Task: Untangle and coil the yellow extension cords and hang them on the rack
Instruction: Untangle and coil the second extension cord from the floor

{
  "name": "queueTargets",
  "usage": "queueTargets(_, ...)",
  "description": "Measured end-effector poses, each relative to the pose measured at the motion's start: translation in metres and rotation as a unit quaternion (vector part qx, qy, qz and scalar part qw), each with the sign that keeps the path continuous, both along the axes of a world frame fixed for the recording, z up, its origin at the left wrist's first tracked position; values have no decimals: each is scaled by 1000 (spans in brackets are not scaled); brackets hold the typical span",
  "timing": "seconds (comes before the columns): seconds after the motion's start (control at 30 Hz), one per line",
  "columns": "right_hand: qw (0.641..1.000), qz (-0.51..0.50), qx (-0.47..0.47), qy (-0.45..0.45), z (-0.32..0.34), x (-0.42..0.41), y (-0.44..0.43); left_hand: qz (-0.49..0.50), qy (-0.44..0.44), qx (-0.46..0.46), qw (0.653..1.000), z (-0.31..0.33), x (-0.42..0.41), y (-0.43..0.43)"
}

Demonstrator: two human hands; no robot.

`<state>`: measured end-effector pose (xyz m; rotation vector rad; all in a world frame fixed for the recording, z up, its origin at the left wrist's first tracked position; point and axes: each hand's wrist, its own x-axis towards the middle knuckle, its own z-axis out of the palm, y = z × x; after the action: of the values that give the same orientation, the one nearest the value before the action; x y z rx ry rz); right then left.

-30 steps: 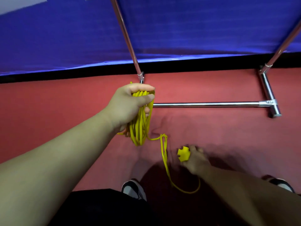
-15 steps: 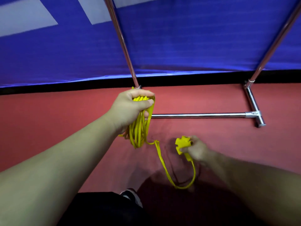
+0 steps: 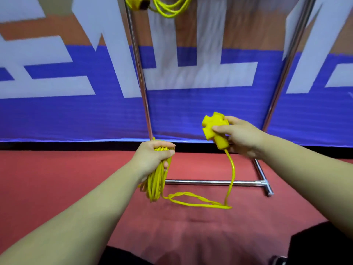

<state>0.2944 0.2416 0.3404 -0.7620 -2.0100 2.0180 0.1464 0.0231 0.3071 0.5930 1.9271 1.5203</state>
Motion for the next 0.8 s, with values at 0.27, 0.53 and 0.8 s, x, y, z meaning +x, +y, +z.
queueTargets(0.27,998,-13,-12,57,29,21,-19,-20,8,54,998,22,16,-2)
queueTargets(0.53,984,-14,164,69,32,23,-16,1,16,101,995,38,25,0)
queueTargets(0.8,961,30,253,104,37,23,-28,-11,15,119,993,49,34,9)
